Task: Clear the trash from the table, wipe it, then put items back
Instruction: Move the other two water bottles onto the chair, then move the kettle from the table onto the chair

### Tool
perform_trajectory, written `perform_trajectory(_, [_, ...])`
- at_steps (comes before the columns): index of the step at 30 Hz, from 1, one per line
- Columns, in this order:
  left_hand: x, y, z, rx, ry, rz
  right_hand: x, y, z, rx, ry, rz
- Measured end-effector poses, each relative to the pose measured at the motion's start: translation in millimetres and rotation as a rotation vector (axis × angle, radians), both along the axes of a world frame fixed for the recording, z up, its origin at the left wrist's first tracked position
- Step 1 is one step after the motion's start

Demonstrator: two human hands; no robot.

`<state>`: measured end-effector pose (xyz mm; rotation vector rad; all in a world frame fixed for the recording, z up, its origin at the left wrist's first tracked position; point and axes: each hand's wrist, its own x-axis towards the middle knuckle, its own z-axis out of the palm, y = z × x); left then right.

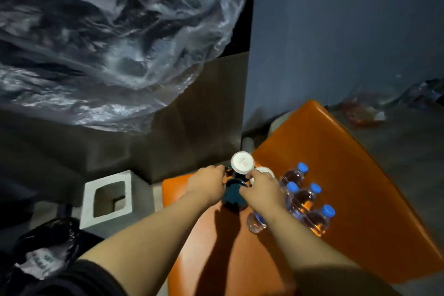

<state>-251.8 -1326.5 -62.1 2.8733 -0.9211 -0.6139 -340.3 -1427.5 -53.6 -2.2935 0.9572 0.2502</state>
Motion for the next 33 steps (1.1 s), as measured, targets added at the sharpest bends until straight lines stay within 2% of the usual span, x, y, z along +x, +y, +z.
perform_trajectory(7, [16, 148, 45, -0.072, -0.143, 0.219, 49, 126, 40, -0.071, -0.071, 0.353])
perform_trajectory(14, [-2, 352, 78, -0.122, -0.251, 0.489, 72, 316, 68, -0.098, -0.183, 0.668])
perform_trajectory(20, [-29, 507, 100, -0.112, -0.312, 0.681, 73, 470, 80, -0.048, -0.229, 0.842])
perform_trajectory(27, [-52, 624, 123, -0.158, -0.386, 0.853, 74, 581, 97, -0.033, -0.263, 0.996])
perform_trajectory(33, [-48, 688, 132, -0.209, -0.430, 0.944, 96, 640, 109, 0.004, -0.351, 1.087])
